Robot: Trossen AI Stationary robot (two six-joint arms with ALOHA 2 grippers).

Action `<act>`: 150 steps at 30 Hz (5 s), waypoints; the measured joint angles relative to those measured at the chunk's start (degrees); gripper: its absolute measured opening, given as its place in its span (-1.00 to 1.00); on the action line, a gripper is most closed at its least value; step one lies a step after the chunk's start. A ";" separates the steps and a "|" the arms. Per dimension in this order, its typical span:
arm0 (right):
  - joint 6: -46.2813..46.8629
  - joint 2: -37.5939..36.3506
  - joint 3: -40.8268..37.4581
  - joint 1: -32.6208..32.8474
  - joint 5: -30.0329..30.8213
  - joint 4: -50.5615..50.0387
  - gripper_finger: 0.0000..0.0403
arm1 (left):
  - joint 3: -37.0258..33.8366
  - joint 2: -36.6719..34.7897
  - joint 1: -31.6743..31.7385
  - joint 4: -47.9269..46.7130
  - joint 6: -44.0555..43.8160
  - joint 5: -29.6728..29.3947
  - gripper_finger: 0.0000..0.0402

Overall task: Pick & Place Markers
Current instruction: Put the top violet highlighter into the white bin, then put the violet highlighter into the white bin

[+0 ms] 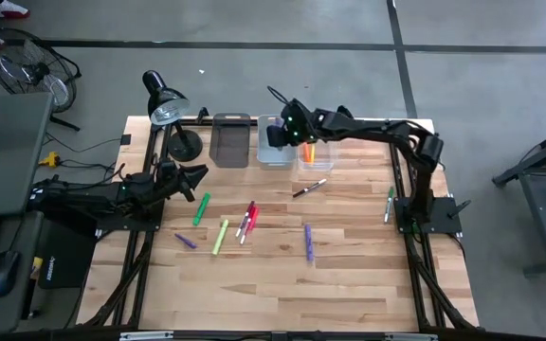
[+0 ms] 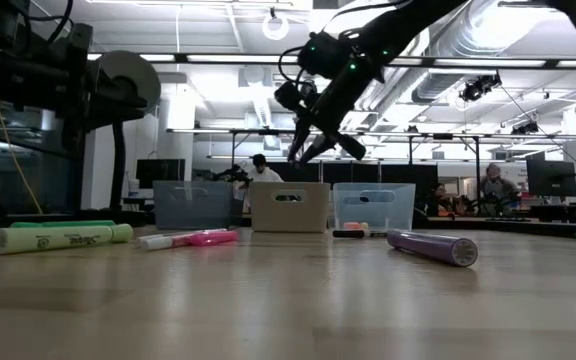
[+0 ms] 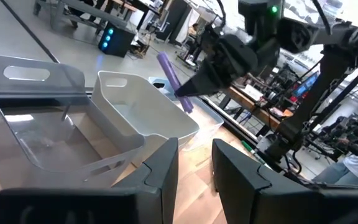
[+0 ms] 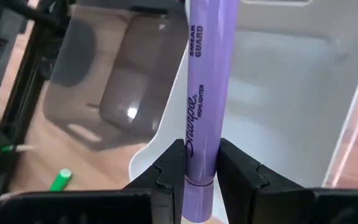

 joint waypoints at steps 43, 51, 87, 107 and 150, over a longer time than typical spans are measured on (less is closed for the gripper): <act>2.76 5.96 3.53 -2.41 -2.59 -8.49 -0.64 | 0.02 0.00 0.00 -5.09 -2.76 0.42 -0.52; 1.31 5.96 3.53 -2.41 -2.84 -8.51 -0.64 | 0.02 0.00 -0.01 -5.09 -2.75 0.37 -0.52; -8.17 -0.58 3.53 -2.84 -6.19 -10.15 -0.28 | 0.02 0.00 -0.01 -5.25 -2.85 0.43 -0.52; -1.89 -10.48 3.53 9.83 -1.44 -33.78 -0.28 | 0.04 0.00 -0.02 -6.52 -2.97 2.36 -0.52; 38.89 -10.45 -16.21 46.55 6.08 -24.78 -0.27 | 0.02 0.00 -0.02 -7.98 -3.72 20.59 -0.52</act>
